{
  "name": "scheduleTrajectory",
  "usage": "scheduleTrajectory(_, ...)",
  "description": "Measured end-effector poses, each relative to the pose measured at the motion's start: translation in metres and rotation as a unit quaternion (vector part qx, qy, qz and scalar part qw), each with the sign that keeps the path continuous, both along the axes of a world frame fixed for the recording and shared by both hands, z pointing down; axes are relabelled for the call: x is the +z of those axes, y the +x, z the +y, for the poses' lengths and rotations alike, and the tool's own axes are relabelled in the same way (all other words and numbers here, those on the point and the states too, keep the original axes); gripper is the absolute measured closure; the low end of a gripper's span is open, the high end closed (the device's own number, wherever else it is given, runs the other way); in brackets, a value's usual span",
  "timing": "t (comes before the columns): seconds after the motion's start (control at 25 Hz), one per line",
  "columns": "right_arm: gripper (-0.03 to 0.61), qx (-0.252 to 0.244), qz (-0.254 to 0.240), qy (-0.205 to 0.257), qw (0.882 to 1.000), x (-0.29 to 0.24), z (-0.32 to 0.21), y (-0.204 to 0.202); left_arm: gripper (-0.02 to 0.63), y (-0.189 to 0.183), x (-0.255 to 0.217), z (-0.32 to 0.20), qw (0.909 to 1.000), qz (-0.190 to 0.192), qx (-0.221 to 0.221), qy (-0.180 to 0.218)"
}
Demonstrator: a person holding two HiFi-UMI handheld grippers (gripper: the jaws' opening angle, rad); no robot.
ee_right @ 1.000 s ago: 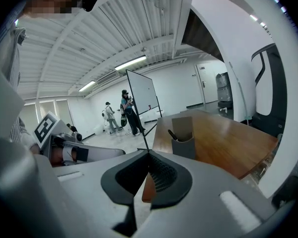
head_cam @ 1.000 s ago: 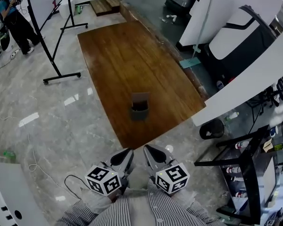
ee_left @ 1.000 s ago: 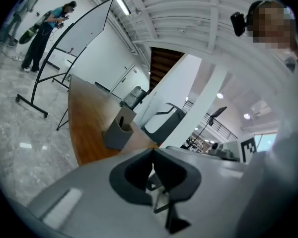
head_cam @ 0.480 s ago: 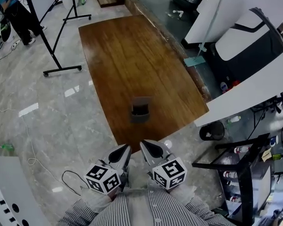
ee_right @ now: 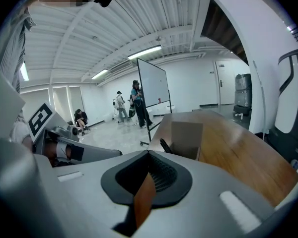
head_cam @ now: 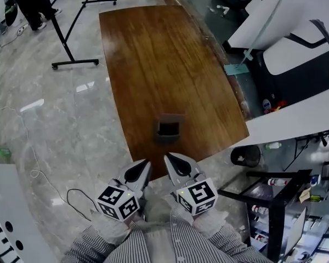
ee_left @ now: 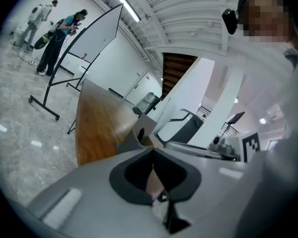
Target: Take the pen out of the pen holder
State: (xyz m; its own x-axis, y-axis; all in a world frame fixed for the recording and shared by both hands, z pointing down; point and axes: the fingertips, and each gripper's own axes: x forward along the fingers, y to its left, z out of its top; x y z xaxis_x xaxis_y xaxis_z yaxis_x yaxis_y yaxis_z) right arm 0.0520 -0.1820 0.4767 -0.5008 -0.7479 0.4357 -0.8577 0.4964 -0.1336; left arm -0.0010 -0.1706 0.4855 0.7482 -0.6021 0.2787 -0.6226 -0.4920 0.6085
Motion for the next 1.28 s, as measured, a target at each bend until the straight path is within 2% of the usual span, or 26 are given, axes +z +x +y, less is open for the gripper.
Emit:
scheduleTrajectory(0.24,0.577,-0.010,0.028,0.008,1.000,0.013,-0.025,0.002,0.606,0.000,0.017,-0.004,0.9993,0.012,-0.024,-0.027)
scheduleTrajectory(0.36,0.516,-0.026,0.037,0.009,0.999,0.019,-0.034,0.001,0.606,0.004,0.025,0.001,0.9988,0.016,-0.020,-0.041)
scheduleTrajectory(0.72,0.454,-0.051,0.085,0.017,0.995,0.033,-0.061,-0.009,0.606,-0.004,0.039,-0.009,0.9964,0.031,-0.035,-0.070)
scheduleTrajectory(1.0,0.458,-0.048,0.087,0.009,0.995,0.041,-0.076,-0.011,0.606,-0.007,0.042,-0.012,0.9963,0.029,-0.033,-0.074)
scheduleTrajectory(1.28,0.526,-0.021,0.093,0.021,0.995,0.037,-0.085,-0.001,0.606,-0.014,0.040,-0.017,0.9963,0.027,-0.037,-0.072)
